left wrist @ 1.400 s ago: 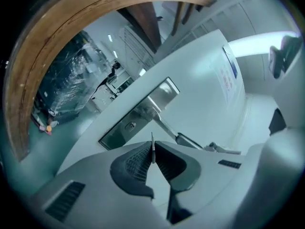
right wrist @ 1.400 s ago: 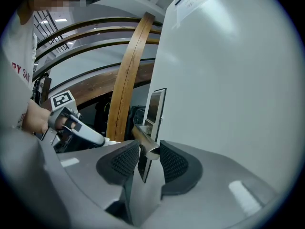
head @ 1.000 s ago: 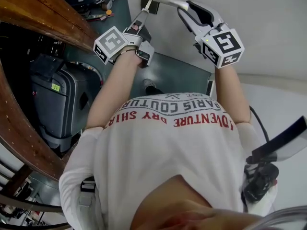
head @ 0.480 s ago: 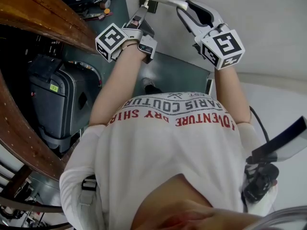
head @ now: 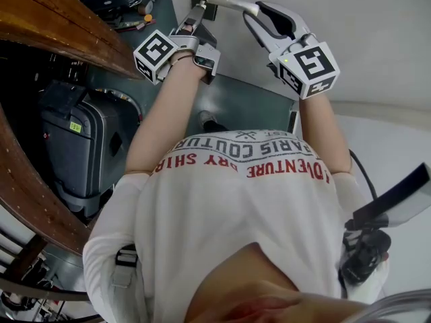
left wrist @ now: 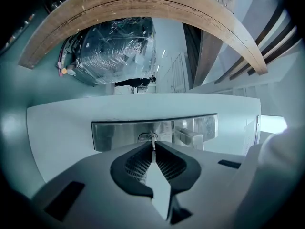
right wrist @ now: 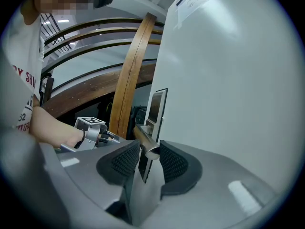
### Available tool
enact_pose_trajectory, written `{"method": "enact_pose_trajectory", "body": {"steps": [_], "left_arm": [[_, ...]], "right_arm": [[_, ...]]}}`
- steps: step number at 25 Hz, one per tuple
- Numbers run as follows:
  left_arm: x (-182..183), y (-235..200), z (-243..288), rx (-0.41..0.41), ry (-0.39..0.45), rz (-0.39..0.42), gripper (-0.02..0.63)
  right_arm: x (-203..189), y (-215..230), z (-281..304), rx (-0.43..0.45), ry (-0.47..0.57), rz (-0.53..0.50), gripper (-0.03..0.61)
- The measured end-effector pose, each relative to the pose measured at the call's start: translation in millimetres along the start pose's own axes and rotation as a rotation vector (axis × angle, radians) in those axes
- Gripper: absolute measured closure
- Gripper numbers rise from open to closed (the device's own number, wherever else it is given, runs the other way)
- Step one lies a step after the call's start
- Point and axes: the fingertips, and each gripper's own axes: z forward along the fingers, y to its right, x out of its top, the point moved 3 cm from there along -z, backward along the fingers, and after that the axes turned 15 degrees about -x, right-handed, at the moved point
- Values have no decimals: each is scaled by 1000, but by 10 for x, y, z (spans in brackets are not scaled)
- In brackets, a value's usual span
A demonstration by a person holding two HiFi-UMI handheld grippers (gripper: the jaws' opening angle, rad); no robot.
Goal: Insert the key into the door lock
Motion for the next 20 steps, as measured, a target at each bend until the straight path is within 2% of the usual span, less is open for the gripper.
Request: {"method": "enact_pose_trajectory", "body": {"steps": [9, 13, 16, 18, 20], "left_arm": [[6, -22, 99, -35, 1, -35, 591], [2, -12, 129, -47, -25, -11, 591], [3, 19, 155, -56, -87, 73, 588], [-3, 80, 157, -65, -156, 182, 516], [-18, 94, 60, -26, -231, 317, 492]], "right_arm": [[10, 19, 0, -14, 1, 3, 449], [23, 32, 0, -17, -4, 1, 449], [23, 9, 14, -21, -6, -6, 449], [11, 7, 24, -28, -6, 1, 448], [-33, 37, -14, -53, -7, 39, 449]]}}
